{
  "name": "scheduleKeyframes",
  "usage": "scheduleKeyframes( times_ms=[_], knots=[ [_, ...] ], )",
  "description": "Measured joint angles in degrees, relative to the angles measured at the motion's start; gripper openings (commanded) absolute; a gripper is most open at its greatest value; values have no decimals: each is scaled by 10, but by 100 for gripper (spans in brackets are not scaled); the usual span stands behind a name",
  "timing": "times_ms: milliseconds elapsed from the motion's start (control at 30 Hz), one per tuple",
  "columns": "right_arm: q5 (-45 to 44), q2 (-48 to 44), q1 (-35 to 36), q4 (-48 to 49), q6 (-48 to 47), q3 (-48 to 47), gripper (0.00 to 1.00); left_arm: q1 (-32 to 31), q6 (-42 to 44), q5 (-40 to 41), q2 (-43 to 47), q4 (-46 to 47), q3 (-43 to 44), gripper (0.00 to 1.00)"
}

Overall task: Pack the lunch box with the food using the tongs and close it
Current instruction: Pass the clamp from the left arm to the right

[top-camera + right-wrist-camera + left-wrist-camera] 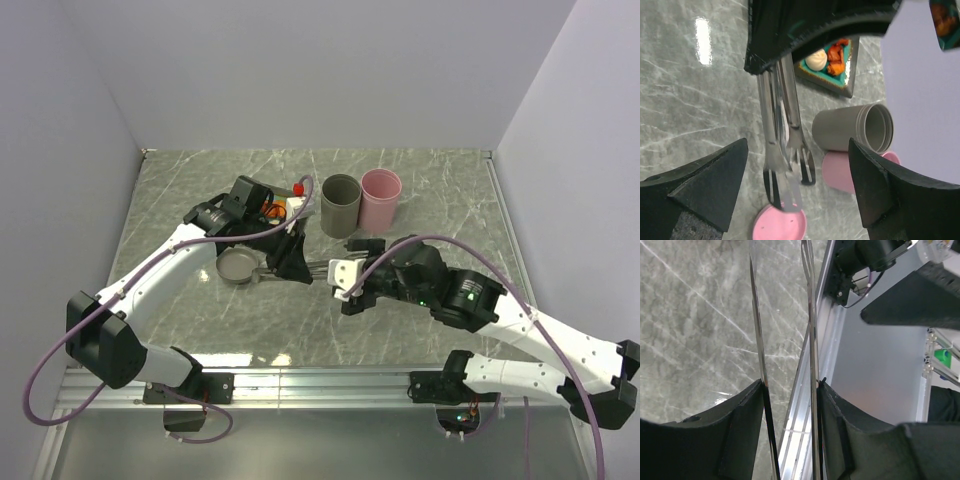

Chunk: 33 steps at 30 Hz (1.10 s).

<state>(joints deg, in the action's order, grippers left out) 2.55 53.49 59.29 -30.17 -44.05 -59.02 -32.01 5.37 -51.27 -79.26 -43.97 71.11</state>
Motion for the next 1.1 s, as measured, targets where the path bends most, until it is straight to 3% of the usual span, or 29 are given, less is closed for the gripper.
scheduleKeyframes(
  times_ms=[800,1000,1100],
  knots=[
    [-17,49,42,10,-42,3,62,1,-33,-65,-1,26,5,48],
    [-26,54,45,10,-59,10,53,1,-33,-82,-1,28,9,48],
    [-32,57,45,10,-64,14,44,1,-32,-88,-1,27,9,47]
  ],
)
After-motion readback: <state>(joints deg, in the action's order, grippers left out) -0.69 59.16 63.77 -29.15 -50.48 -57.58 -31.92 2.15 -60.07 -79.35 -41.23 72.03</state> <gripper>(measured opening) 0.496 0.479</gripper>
